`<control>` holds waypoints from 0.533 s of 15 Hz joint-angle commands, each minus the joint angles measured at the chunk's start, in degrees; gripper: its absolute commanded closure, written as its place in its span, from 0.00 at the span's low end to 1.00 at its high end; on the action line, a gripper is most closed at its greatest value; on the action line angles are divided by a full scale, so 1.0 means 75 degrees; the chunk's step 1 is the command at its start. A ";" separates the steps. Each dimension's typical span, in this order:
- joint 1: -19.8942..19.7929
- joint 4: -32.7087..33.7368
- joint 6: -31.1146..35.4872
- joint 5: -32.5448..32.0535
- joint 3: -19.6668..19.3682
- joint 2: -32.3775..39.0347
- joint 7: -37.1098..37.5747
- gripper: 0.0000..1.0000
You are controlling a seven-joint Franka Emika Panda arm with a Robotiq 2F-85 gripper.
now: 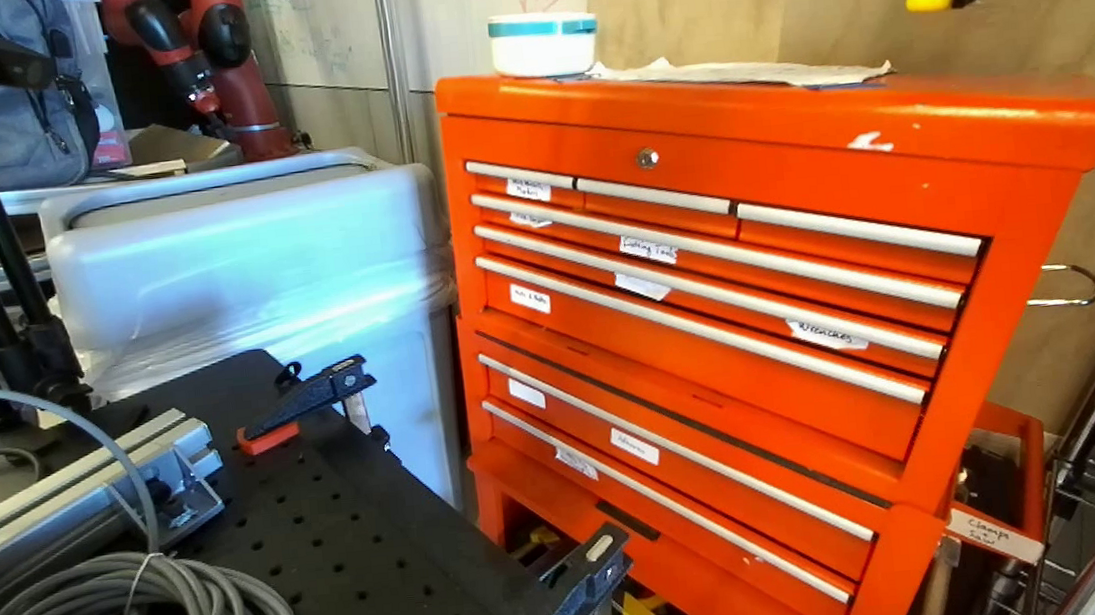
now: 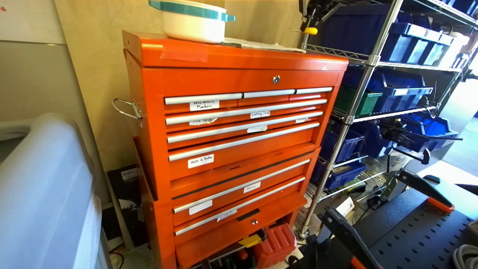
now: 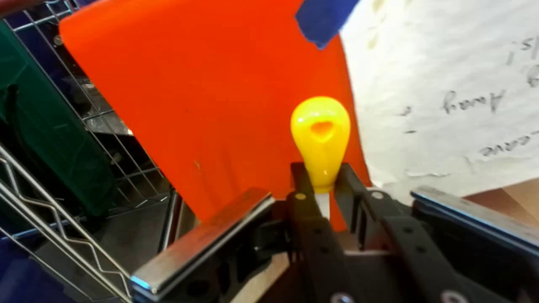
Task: Move the yellow object on the cabinet to the left
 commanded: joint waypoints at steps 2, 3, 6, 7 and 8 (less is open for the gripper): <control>0.0245 0.0000 -0.0390 0.0380 0.0427 -0.0553 0.0580 0.95; 0.0305 -0.0122 -0.0379 0.0486 0.0553 -0.0667 0.0566 0.95; 0.0516 -0.0491 -0.0237 0.0677 0.0794 -0.0875 0.0504 0.95; 0.0590 -0.0630 -0.0190 0.0688 0.0850 -0.0906 0.0493 0.95; 0.0657 -0.0762 -0.0161 0.0683 0.0896 -0.0932 0.0486 0.95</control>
